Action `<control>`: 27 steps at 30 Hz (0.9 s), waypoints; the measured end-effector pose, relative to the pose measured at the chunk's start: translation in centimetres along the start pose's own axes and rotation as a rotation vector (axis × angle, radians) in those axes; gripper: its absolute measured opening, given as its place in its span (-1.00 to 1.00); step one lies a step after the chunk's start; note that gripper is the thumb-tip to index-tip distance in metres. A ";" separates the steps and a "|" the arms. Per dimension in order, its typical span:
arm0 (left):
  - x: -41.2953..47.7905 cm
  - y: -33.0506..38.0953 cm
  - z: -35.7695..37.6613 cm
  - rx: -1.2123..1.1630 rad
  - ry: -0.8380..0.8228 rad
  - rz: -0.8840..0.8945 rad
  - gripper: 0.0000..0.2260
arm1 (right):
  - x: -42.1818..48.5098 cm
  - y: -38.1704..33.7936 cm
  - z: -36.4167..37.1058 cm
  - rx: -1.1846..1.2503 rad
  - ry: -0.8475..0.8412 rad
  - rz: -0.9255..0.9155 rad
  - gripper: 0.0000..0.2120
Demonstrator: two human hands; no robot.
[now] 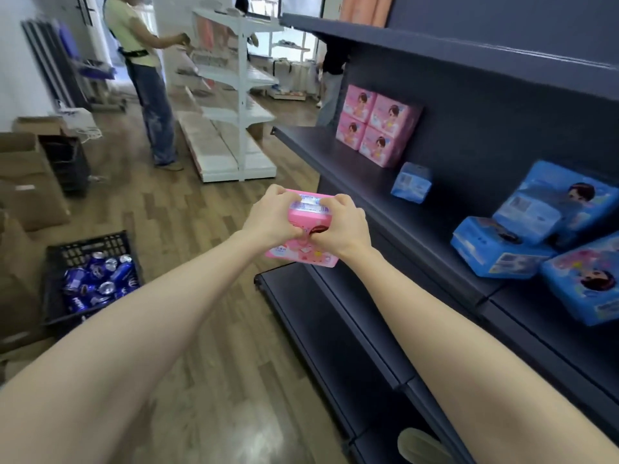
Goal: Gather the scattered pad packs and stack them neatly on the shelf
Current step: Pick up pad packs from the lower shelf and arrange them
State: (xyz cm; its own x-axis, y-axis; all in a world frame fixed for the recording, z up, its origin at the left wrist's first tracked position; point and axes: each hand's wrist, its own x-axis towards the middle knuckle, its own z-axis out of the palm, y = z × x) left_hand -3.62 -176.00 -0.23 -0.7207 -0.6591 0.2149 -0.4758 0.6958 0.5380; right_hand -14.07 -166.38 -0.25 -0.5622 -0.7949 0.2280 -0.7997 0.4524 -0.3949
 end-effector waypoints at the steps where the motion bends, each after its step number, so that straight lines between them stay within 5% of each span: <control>1: 0.4 -1.2 -0.5 0.002 0.002 -0.007 -0.42 | 0.7 -0.9 0.7 0.006 -0.006 -0.004 -0.43; 14: 4.6 -14.3 -6.6 0.050 0.029 -0.064 -0.42 | 8.7 -11.3 9.3 0.065 -0.041 -0.053 -0.42; 27: 8.6 -18.8 -5.5 0.012 0.008 -0.103 -0.39 | 13.4 -12.1 12.7 0.048 -0.097 -0.041 -0.38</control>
State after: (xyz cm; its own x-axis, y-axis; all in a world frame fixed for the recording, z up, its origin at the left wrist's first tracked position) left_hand 1.84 -196.33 -3.99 -0.6634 -0.7297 0.1656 -0.5535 0.6274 0.5477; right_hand -9.27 -187.56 -3.70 -0.5045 -0.8488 0.1583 -0.8093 0.4009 -0.4294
